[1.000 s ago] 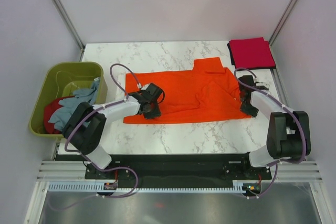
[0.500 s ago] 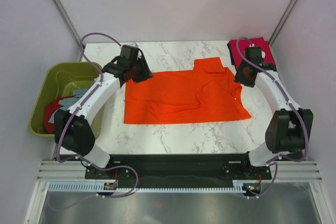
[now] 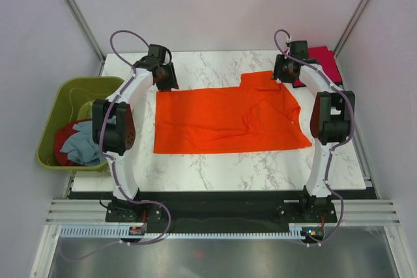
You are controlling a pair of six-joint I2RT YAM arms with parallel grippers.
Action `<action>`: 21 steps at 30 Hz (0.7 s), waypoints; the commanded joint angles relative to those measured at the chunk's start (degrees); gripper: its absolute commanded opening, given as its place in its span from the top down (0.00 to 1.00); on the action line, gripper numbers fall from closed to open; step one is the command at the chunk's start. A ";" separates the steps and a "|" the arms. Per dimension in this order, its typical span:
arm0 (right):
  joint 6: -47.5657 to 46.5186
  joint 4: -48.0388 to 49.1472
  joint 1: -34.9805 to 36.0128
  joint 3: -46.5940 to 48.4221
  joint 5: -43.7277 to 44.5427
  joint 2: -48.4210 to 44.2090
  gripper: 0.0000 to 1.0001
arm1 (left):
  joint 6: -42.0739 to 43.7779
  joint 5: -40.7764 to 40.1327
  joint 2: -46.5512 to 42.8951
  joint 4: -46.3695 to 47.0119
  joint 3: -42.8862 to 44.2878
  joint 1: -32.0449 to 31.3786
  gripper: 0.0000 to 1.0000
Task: Fold and stack the t-shirts
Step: Fold the tshirt
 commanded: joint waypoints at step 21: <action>-1.30 6.90 0.13 22.77 -1.27 24.55 0.41 | 7.09 -6.06 18.27 -2.35 15.63 4.74 0.48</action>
